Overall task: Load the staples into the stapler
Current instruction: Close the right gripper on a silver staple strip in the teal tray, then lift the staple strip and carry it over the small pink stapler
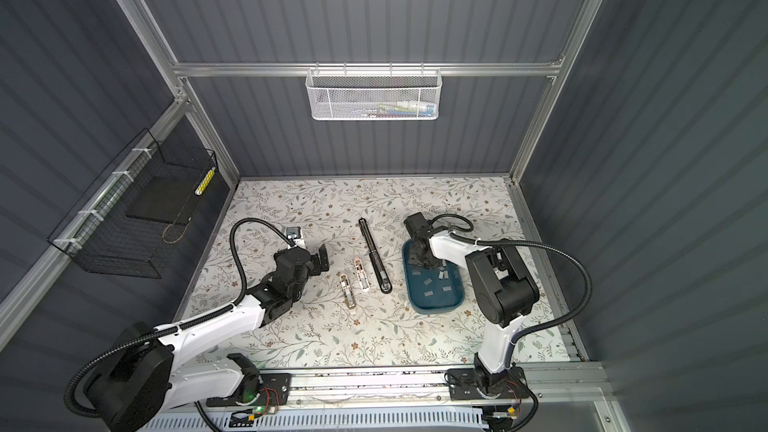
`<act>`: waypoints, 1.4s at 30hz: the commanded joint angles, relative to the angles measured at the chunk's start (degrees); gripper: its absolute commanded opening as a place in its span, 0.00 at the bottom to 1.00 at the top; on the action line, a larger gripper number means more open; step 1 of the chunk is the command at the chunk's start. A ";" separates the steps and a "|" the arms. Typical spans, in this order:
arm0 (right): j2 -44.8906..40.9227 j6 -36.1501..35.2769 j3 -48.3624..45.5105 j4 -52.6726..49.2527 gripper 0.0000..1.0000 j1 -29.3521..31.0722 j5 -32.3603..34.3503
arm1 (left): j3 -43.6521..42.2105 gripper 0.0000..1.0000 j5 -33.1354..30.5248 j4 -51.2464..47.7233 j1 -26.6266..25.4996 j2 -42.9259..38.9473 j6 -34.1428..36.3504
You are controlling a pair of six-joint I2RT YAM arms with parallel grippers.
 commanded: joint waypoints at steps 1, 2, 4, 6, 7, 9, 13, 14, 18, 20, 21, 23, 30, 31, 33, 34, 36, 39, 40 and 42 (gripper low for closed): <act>2.21 -0.17 0.33 -2.10 0.31 -0.29 -1.00 | 0.33 1.00 -0.67 0.13 0.23 -1.07 0.71; 2.16 -0.16 0.20 -2.07 0.31 -0.40 -0.86 | 0.26 1.00 -0.45 0.31 0.24 -1.02 0.68; 2.05 -0.17 -0.05 -2.27 0.31 -0.51 -0.54 | 0.28 1.00 -0.44 0.43 0.23 -0.33 0.55; 2.08 -0.16 -0.14 -2.15 0.29 -0.60 -1.02 | 0.85 1.00 -0.21 -0.16 0.23 0.31 0.32; 2.09 -0.25 -0.14 -2.23 0.28 -0.63 -1.12 | 1.07 1.00 0.04 -0.42 0.25 0.45 0.37; 2.29 -0.25 -0.06 -2.14 0.28 -0.72 -0.92 | 1.08 1.00 0.10 -0.46 0.24 0.28 0.37; 3.13 -0.26 0.54 -2.53 0.27 -0.96 -0.70 | 0.55 1.00 -1.03 -0.11 0.24 -0.47 0.54; 3.26 -0.32 0.55 -2.64 0.26 -0.96 -0.83 | 0.51 1.00 -0.84 -0.11 0.27 -0.58 0.52; 3.25 -0.51 0.48 -2.92 0.26 -1.16 -0.42 | 0.38 1.00 -0.36 0.29 0.23 -0.04 0.33; 3.01 -0.64 0.24 -2.95 0.24 -1.23 -0.57 | 0.82 1.00 -0.01 -0.08 0.23 0.42 0.28; 2.91 -0.70 0.21 -2.87 0.23 -1.29 -0.56 | 1.06 1.00 0.30 -0.32 0.23 0.49 0.13; 2.94 -0.89 0.20 -2.86 0.21 -1.41 -0.67 | 1.08 1.00 0.44 -0.46 0.24 0.26 0.28; 3.98 -0.98 0.70 -2.80 0.15 -1.45 -2.68 | 0.45 1.00 -0.19 -0.11 0.23 -1.09 0.54; 3.70 -0.97 0.51 -2.77 0.15 -1.41 -2.51 | 0.32 1.00 -0.18 0.02 0.24 -1.07 0.46; 3.22 -0.95 0.17 -2.85 0.15 -1.46 -1.94 | 0.35 1.00 -0.20 0.07 0.25 -0.64 0.33; 2.94 -0.95 0.04 -2.79 0.15 -1.46 -1.85 | 0.54 1.00 -0.05 -0.05 0.24 -0.49 0.28; 2.26 -0.95 -0.35 -2.50 0.14 -1.39 -1.90 | 0.88 1.00 0.41 -0.41 0.23 -0.25 0.18; 0.97 -1.53 -0.47 -1.81 0.13 -1.43 -1.58 | 0.74 1.00 0.11 -0.54 0.23 -0.88 0.24; 0.52 -1.79 -0.49 -1.54 0.13 -1.44 -1.45 | 0.69 1.00 -0.32 -0.61 0.26 -1.14 0.28; -1.27 -2.26 -1.08 -0.43 0.11 -1.37 -1.85 | 1.01 1.00 -0.96 -1.58 0.23 -1.53 -0.51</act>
